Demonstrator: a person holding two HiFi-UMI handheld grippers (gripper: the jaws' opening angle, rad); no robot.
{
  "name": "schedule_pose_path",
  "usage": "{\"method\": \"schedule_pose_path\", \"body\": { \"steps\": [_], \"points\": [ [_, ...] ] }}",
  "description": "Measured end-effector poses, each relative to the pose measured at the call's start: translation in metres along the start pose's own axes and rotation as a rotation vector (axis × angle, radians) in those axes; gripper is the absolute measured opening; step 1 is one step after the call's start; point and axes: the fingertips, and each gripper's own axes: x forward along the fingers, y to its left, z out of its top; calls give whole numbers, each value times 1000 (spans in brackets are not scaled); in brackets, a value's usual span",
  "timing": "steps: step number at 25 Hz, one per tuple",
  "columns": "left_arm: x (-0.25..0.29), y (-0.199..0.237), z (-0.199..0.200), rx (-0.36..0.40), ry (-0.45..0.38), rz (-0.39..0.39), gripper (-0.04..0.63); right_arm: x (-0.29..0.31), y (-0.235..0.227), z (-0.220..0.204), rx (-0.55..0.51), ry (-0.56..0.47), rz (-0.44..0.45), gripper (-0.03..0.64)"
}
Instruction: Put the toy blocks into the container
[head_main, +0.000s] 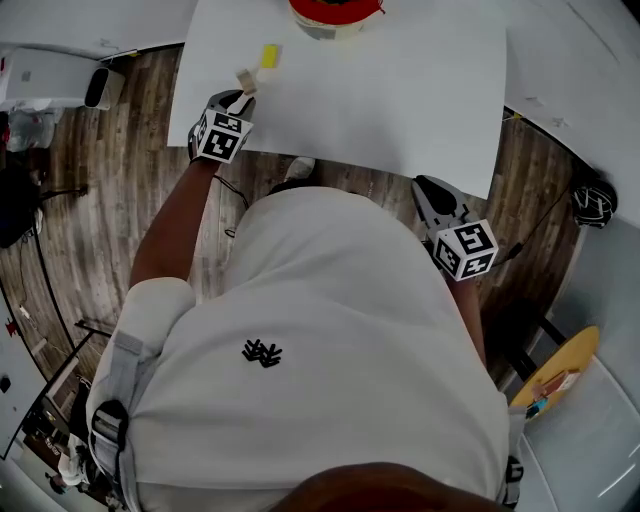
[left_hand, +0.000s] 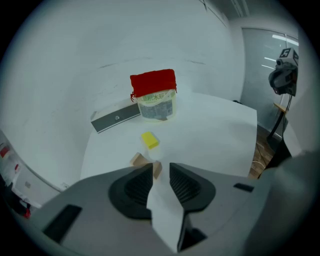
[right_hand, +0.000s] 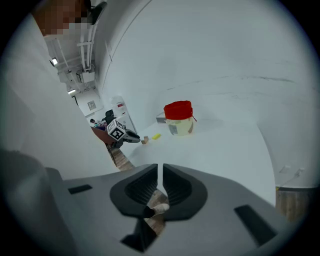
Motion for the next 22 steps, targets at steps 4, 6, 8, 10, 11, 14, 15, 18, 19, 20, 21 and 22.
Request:
{"method": "schedule_pose_path", "body": {
  "steps": [4,6,8,10,11,14,15,18,19,20,21,22],
  "points": [
    [12,1,-3,48,19,-21,110,4,6,2,9,5,-18,34],
    [18,3,-6,72,24,-38,110,8,9,4,17,8,-30,34],
    [23,7,-8,92,25,-52,109,14,13,5,27,10,-43,34],
    [29,8,-9,109,23,-70,107,18,17,6,39,15,-56,34],
    [31,7,-9,113,21,-79,107,19,18,5,44,18,-62,34],
    [35,6,-8,127,11,-99,92,21,22,6,57,24,-75,34],
    [36,6,-7,132,5,-105,84,22,23,7,60,24,-79,34],
    [37,5,-4,138,-14,-131,66,25,28,8,70,26,-91,34],
    [37,4,-3,140,-20,-142,64,27,29,7,74,28,-95,34],
    [36,2,-1,144,-26,-151,63,28,30,8,77,29,-99,34],
    [35,1,1,149,-31,-159,60,30,31,8,79,29,-102,34],
    [34,1,3,155,-37,-167,57,32,31,10,82,29,-104,34]
  ]
}}
